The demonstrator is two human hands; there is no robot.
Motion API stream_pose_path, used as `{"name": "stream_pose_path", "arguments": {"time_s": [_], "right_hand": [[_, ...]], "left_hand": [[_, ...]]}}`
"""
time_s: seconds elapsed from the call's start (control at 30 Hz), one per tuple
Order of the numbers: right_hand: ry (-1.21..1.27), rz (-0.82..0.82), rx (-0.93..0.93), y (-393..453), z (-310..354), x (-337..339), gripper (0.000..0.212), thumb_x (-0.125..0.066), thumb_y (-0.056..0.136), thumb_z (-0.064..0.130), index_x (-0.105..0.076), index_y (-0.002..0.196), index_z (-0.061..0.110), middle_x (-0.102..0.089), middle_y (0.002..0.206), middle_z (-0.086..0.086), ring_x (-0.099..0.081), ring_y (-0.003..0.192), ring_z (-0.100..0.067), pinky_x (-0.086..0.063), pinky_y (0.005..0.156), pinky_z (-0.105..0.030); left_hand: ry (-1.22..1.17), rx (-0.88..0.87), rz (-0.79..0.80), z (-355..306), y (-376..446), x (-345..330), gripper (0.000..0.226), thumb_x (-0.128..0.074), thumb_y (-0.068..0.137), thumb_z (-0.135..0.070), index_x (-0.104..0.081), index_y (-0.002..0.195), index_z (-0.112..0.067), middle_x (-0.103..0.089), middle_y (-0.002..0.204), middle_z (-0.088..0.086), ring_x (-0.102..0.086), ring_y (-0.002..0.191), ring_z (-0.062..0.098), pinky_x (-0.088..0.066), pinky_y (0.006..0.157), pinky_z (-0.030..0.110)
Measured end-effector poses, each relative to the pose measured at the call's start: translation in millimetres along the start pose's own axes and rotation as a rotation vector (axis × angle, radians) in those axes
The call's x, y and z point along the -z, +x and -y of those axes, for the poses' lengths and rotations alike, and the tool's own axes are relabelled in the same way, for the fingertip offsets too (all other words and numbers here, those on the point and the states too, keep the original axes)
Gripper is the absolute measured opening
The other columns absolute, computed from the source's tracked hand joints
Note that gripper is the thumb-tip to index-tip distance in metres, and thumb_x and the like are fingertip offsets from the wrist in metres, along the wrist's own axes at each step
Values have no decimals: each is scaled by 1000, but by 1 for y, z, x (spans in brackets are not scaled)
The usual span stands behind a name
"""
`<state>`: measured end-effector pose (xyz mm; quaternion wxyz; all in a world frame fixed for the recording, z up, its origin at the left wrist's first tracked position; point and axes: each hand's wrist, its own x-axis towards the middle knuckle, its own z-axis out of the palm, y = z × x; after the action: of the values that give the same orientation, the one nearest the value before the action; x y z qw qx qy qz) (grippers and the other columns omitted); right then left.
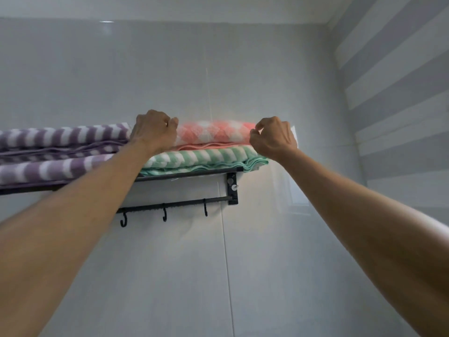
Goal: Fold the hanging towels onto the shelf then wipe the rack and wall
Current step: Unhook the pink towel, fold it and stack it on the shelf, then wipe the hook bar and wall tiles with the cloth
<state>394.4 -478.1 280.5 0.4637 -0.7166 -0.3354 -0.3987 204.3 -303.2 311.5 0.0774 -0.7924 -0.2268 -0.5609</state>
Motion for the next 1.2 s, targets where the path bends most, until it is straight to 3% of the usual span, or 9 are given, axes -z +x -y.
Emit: {"name": "stream_pose_path", "arguments": {"time_s": [0.1, 0.23, 0.33, 0.43, 0.53, 0.73, 0.9, 1.07, 1.2], "right_hand": [[5, 70, -33, -43, 4, 12, 32, -53, 90, 22, -71, 112, 10, -69, 116, -17, -63, 102, -38, -54, 83, -37], [-6, 149, -58, -98, 6, 29, 30, -55, 91, 23, -72, 113, 11, -68, 116, -15, -59, 109, -38, -48, 82, -34], [-12, 221, -85, -134, 4, 42, 33, -57, 92, 26, -70, 119, 12, -68, 121, -12, -55, 121, -35, -48, 95, -36], [11, 285, -121, -165, -2, 60, 38, -59, 93, 30, -67, 127, 16, -65, 132, -8, -52, 129, -30, -46, 103, -35], [26, 325, -151, -189, -13, 82, 38, -60, 93, 30, -67, 128, 17, -68, 127, -7, -57, 122, -28, -46, 97, -30], [40, 376, -251, -231, -51, 137, 33, -63, 93, 27, -69, 123, 16, -74, 111, -4, -61, 115, -23, -48, 93, -25], [33, 409, -334, -266, -99, 175, 28, -65, 90, 25, -73, 115, 17, -76, 106, -2, -67, 108, -22, -53, 97, -28], [13, 453, -452, -320, -170, 211, 18, -66, 88, 25, -75, 104, 21, -75, 90, 4, -66, 83, -12, -46, 72, -18], [-32, 473, -581, -366, -222, 233, 12, -64, 88, 24, -75, 92, 24, -74, 80, 3, -62, 67, -9, -52, 67, -22]], "left_hand": [[-54, -37, 34, -2, -45, 11, 44, -40, 102, -37, -69, 84, -8, -69, 99, 19, -61, 101, 42, -46, 94, 44], [-165, 8, 91, -8, -106, 20, 37, -48, 100, -33, -67, 80, -8, -68, 90, 14, -62, 92, 36, -43, 80, 34], [-250, 72, 144, -12, -145, 22, 42, -51, 97, -32, -62, 75, 2, -62, 74, 17, -63, 86, 36, -42, 70, 35], [-319, 138, 211, -18, -174, 22, 38, -55, 95, -35, -70, 86, -1, -72, 94, 16, -65, 94, 33, -48, 80, 35], [-398, 179, 230, -34, -198, 18, 33, -57, 96, -36, -74, 101, -8, -73, 107, 8, -65, 102, 25, -46, 86, 29], [-526, 214, 306, -97, -242, 0, 29, -61, 94, -37, -75, 98, -11, -74, 101, 7, -64, 101, 26, -45, 86, 28], [-644, 249, 422, -157, -283, -28, 32, -65, 91, -38, -73, 113, -15, -72, 108, 0, -63, 107, 20, -45, 92, 25], [-727, 251, 573, -215, -349, -63, 30, -70, 90, -33, -73, 112, -13, -72, 105, 1, -67, 100, 16, -42, 89, 20], [-750, 261, 720, -249, -397, -93, 28, -74, 87, -32, -74, 109, -14, -73, 97, 1, -69, 95, 16, -47, 88, 22]]}}
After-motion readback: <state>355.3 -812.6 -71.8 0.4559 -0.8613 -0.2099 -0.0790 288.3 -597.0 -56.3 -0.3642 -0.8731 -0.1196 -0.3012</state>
